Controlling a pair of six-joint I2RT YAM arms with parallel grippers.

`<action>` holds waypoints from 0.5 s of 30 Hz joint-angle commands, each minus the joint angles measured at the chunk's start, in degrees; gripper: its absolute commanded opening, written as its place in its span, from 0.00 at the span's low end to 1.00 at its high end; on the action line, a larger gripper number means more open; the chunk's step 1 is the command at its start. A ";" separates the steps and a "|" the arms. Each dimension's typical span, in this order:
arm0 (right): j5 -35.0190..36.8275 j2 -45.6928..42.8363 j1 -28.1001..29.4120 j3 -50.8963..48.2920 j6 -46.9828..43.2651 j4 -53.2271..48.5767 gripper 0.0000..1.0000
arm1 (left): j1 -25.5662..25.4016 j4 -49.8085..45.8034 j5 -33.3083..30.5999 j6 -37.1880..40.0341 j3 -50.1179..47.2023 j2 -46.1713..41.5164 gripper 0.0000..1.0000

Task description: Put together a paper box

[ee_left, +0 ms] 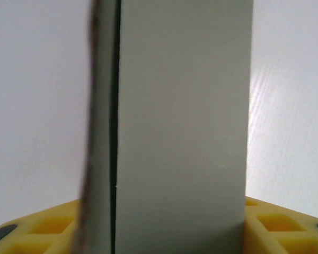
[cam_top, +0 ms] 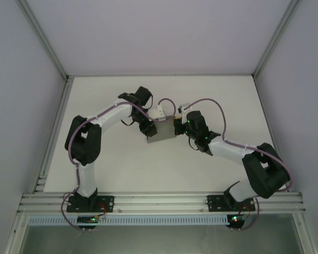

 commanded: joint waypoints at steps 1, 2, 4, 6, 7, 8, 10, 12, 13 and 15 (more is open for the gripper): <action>-1.61 2.74 3.04 -2.10 -0.59 -14.20 0.00 | -0.60 3.11 -1.03 -1.98 0.85 -0.80 0.66; -0.92 2.70 3.39 -1.99 -0.67 -14.35 0.00 | -0.75 2.86 -1.10 -2.15 1.05 -1.02 0.70; 0.51 2.67 3.79 -1.64 -0.69 -14.61 0.00 | -1.10 2.97 -1.13 -2.32 0.66 -1.96 0.80; 1.24 2.78 3.80 -0.96 -0.68 -15.64 0.00 | -1.48 3.63 -1.34 -2.64 -0.26 -3.27 0.97; 1.77 2.91 3.79 -0.63 -0.77 -16.23 0.00 | -1.74 4.04 -1.58 -2.93 -0.83 -4.09 1.00; 2.35 2.99 3.83 -0.32 -0.60 -16.51 0.00 | -1.96 4.57 -2.15 -3.53 -1.35 -4.85 1.00; 2.56 3.13 4.08 0.48 -0.47 -17.61 0.00 | -2.33 6.17 -4.45 -5.75 -2.40 -6.66 1.00; 2.49 3.65 4.29 1.16 -0.27 -18.47 0.00 | -2.40 7.46 -6.35 -8.09 -3.41 -8.62 1.00; 2.73 3.96 4.53 1.37 0.02 -18.49 0.00 | -2.43 8.25 -7.82 -9.49 -4.26 -9.74 1.00; 3.38 4.40 5.05 1.56 0.57 -18.38 0.00 | -2.45 9.59 -10.64 -12.30 -6.10 -12.15 1.00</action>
